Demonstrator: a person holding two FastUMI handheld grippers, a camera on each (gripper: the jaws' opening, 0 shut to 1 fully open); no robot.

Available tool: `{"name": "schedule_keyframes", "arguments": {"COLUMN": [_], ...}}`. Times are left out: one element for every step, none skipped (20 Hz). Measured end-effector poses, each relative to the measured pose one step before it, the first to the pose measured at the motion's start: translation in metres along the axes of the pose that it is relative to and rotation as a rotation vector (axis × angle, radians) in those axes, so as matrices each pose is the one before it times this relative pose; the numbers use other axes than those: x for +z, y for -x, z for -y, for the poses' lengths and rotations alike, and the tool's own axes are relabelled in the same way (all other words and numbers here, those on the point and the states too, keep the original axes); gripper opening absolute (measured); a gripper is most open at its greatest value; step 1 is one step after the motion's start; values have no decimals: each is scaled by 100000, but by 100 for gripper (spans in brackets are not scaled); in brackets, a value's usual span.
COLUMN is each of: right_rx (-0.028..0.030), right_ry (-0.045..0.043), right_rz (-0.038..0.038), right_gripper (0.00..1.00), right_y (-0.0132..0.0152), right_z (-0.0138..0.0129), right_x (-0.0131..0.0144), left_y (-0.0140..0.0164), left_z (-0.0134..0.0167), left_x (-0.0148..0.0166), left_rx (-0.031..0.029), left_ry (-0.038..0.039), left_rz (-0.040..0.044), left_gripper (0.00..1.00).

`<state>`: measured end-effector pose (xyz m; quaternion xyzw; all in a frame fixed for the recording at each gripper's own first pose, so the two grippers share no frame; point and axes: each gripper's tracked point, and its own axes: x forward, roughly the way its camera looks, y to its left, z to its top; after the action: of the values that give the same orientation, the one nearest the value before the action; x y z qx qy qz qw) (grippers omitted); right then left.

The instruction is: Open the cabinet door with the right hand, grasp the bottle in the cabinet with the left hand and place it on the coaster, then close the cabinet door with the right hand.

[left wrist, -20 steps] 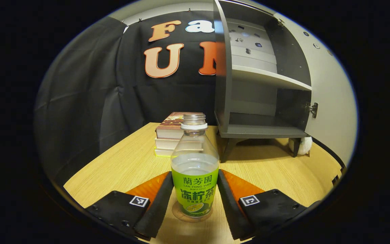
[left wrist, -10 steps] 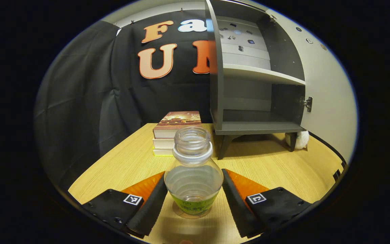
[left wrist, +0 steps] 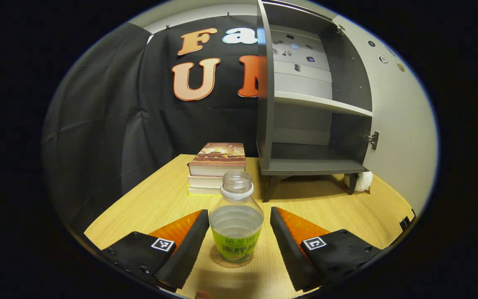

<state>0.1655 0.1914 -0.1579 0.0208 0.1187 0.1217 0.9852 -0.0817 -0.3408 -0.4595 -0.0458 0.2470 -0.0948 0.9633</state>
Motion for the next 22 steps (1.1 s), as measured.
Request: {"name": "schedule_keyframes", "arguments": {"right_rx": [2055, 1903, 1814, 1829, 1785, 1730, 1791, 1679, 1166, 698, 607, 1112, 1213, 1045, 815, 582, 688, 770, 983, 1111, 980, 917], "right_ry": [-37, 202, 201, 252, 79, -311, -236, -344, -322, 161, 427, -255, -350, -246, 26, -228, -530, -696, -671, -578, -554, -462], "right_rz": [-13, 82, -3, 15, 58, -18, 34, 86, 16, 61, 134, 256, -47, 140, 293, 279, -1, -109, -167, -110, 74, 47], "right_gripper": [87, 87, 87, 87, 87, 87, 87, 87, 87, 87, 87, 87, 87, 87, 87, 87, 87, 87, 87, 87, 87, 87], "right_y": [-199, -140, -167, -223, -182, -243, -485, -412, -492, -646, -470, -329, -695, -517, -655, -518, -668, -644, -744, -883, -954, -1046], "right_z": [-739, -809, -974, -853, -859, -737, -825, -807, -765, -711, -600, -741, -833, -691, -701, -623, -723, -723, -1015, -898, -843, -729], "right_x": [81, -57, -19, -101, -118, 3, 55, 32, -69, -37, 50, 2, -105, 65, 18, 30, -65, -118, -157, -34, -87, -74], "left_y": [660, 712, 753, 838, 894, 735, 770, 751, 703, 829, 711, 734, 755, 655, 671, 488, 339, 328, 325, 305, 164, 108], "left_z": [94, 162, -69, -89, -70, -63, -233, -307, -544, -519, -357, -627, -740, -766, -892, -1010, -1074, -909, -848, -743, -539, -662], "left_x": [562, 123, 450, 397, 505, 488, 718, 907, 776, 1129, 1517, 1503, 1659, 1792, 1860, 1596, 1565, 1556, 1242, 1029, 1117, 928], "left_rx": [-741, -554, -367, -213, -435, -67, 234, 773, 1219, 931, 235, 962, 1013, 514, 677, 1084, 765, 599, 309, 198, -732, -93], "left_ry": [-129, -391, -339, 43, 627, 583, 709, 346, 74, 911, 1003, 338, -172, -794, -898, -508, -578, -624, -176, 498, 557, 146], "left_rz": [855, 450, 460, 438, 337, 494, 638, 267, -530, 786, 1382, 1386, 1729, 2087, 2012, 1535, 1798, 1608, 723, 222, 684, 593], "left_gripper": [96, 97, 96, 96, 96, 96, 96, 96, 96, 96, 96, 96, 96, 96, 96, 97, 96, 96, 96, 97, 96, 96]}}
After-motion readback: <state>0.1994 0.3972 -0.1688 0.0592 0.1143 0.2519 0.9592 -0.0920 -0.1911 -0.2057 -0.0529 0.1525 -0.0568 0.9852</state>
